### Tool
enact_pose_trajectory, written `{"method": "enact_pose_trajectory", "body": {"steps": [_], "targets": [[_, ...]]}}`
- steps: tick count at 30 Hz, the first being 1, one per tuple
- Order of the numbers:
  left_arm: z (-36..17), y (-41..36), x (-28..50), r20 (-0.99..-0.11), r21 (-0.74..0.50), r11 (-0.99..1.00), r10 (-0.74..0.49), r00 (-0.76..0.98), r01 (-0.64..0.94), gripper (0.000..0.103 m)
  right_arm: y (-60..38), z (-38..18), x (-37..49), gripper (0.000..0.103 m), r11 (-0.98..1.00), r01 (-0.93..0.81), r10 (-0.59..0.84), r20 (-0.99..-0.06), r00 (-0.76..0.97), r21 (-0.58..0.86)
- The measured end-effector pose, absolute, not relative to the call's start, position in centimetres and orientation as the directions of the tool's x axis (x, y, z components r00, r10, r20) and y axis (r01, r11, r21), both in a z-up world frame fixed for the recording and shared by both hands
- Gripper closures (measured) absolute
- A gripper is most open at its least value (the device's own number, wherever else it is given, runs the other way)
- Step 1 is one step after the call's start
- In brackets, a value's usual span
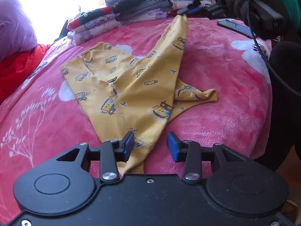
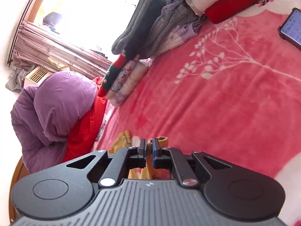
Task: Fold clothes
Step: 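Lift the yellow pants leg with the right tool and fold it over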
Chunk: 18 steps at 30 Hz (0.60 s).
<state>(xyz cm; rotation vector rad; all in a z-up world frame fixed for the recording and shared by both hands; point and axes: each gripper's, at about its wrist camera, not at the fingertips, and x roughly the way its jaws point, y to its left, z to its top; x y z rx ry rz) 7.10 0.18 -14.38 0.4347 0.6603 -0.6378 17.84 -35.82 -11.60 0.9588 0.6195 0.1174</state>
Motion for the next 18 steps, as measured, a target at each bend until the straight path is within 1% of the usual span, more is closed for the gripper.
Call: {"method": "enact_pose_trajectory", "body": {"steps": [3,7,9,10,12,14,15,18], "targets": [[-14.4,0.4,6.7,-0.666,0.176,0.713,-0.422,0.615,0.679,0.069,-34.3,-9.8,18.9,0.095,0.594,0.159,0.360,-0.437,0.824,0.789],[-14.5,1.3,7.1,-0.662,0.132,0.721,-0.447,0.601,0.681,0.072,-32.1,-7.8,20.8,0.095,0.605,0.143,0.358,-0.427,0.830,0.783],[-14.5,1.7,7.5,-0.660,0.093,0.735,-0.460,0.594,0.672,0.079,-30.9,-6.8,22.0,0.095,0.625,0.136,0.352,-0.433,0.830,0.768],[-14.5,2.0,7.7,-0.660,0.069,0.743,-0.467,0.589,0.666,0.082,-30.2,-6.3,22.7,0.095,0.641,0.132,0.348,-0.440,0.828,0.756],[-14.3,3.0,8.4,-0.656,-0.030,0.762,-0.503,0.563,0.647,0.089,-29.0,-5.7,24.0,0.095,0.657,0.126,0.348,-0.448,0.823,0.743],[-14.2,3.9,9.1,-0.652,-0.112,0.774,-0.530,0.542,0.623,0.093,-27.8,-5.2,25.3,0.095,0.673,0.116,0.351,-0.454,0.819,0.730],[-14.2,4.2,9.4,-0.650,-0.145,0.778,-0.540,0.534,0.611,0.095,-27.1,-4.9,25.8,0.095,0.685,0.109,0.351,-0.457,0.817,0.720],[-14.3,5.2,10.0,-0.640,-0.239,0.780,-0.575,0.510,0.578,0.096,-25.0,-4.3,27.4,0.095,0.716,0.086,0.355,-0.467,0.809,0.693]]}}
